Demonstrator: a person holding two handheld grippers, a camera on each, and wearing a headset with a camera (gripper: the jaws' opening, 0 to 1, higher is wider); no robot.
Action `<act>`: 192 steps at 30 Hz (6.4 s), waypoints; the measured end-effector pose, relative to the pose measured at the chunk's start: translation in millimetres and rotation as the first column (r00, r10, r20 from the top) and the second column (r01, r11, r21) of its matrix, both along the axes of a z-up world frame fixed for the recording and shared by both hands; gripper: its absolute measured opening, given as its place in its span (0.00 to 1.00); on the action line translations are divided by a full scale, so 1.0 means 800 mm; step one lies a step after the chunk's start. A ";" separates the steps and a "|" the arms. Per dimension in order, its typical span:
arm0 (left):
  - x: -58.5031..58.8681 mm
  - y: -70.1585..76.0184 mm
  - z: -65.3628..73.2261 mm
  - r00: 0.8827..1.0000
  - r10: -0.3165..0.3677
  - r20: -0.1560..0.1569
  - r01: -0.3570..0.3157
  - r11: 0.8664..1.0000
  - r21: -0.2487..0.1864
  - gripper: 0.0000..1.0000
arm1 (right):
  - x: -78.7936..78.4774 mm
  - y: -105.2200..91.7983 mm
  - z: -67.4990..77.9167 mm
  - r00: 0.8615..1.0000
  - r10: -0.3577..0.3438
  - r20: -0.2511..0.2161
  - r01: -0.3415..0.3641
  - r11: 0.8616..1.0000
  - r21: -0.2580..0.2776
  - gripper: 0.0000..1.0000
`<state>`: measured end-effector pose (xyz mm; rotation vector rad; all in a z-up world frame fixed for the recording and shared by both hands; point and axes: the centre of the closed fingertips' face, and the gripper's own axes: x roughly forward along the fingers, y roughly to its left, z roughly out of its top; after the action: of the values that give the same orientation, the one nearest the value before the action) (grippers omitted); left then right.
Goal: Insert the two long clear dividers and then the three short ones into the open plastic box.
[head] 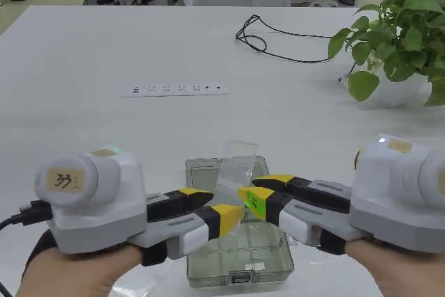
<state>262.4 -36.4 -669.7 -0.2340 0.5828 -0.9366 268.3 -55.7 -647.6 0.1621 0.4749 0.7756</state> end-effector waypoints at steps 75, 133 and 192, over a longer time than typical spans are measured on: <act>-0.018 0.072 -0.056 0.974 -0.141 0.179 0.099 0.970 0.224 0.76 | 0.031 -0.063 -0.079 0.893 -0.208 -0.398 0.158 0.975 -0.155 0.06; -0.021 0.069 -0.087 0.978 -0.168 0.128 0.145 0.975 0.171 0.84 | 0.015 -0.061 -0.182 0.708 -0.342 -0.617 0.202 0.936 -0.288 0.06; -0.031 0.074 -0.090 0.983 -0.150 0.102 0.126 0.969 0.212 0.82 | 0.024 -0.038 -0.187 0.846 -0.161 -0.508 0.065 0.978 -0.200 0.13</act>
<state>237.8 22.6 -741.8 0.0474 0.5873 -1.0101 287.7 -86.2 -797.2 0.2366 1.0424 0.5609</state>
